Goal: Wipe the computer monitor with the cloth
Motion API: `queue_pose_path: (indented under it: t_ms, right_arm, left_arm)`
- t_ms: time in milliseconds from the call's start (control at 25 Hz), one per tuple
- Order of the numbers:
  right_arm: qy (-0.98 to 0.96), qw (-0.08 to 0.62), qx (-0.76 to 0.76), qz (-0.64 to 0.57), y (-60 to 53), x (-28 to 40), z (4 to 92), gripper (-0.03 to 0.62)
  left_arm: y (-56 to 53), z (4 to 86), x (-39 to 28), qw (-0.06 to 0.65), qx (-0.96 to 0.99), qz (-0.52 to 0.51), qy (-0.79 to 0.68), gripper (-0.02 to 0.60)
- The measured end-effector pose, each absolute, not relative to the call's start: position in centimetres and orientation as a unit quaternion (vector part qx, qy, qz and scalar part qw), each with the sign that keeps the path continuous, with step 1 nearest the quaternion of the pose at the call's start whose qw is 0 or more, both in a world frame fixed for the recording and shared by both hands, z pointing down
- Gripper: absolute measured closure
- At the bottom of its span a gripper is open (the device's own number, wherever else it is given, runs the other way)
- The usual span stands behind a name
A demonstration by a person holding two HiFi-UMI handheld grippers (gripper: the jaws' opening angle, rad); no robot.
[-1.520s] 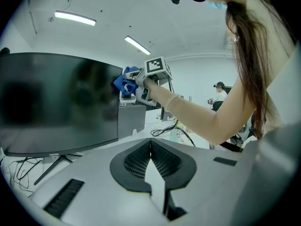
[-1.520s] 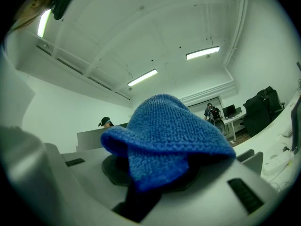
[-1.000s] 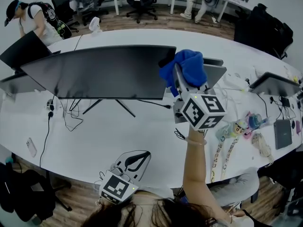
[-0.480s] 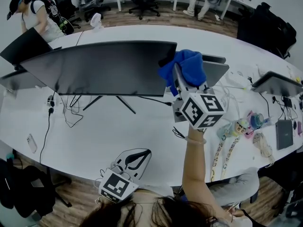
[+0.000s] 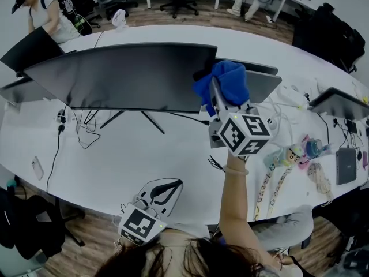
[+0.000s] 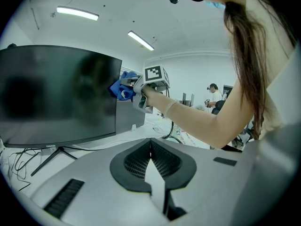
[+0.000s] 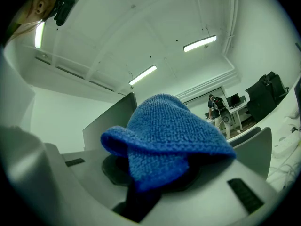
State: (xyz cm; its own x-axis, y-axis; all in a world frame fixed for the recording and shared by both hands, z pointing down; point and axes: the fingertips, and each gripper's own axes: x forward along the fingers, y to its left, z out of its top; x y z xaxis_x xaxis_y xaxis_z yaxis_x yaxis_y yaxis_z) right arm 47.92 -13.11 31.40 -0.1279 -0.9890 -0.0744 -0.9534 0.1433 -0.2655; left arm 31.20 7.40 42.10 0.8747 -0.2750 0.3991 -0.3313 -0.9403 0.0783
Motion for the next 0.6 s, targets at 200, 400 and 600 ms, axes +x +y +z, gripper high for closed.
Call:
queue_pose_path:
  t_ms: [200, 400, 600]
  right_arm:
    - [0.747, 0.118, -0.649, -0.081, -13.2, 47.9, 31.9, 0.497]
    - [0.747, 0.112, -0.649, -0.087, -13.3, 47.7, 32.8, 0.497]
    - [0.749, 0.11, -0.648, -0.089, -13.4, 47.7, 33.4, 0.497]
  left_arm:
    - [7.3, 42.5, 31.0, 0.072, 0.963, 0.201, -0.165, 0.572]
    - [7.5, 42.3, 31.0, 0.09, 0.962, 0.189, -0.176, 0.572]
    - [7.5, 42.7, 30.8, 0.076, 0.96, 0.198, -0.181, 0.572]
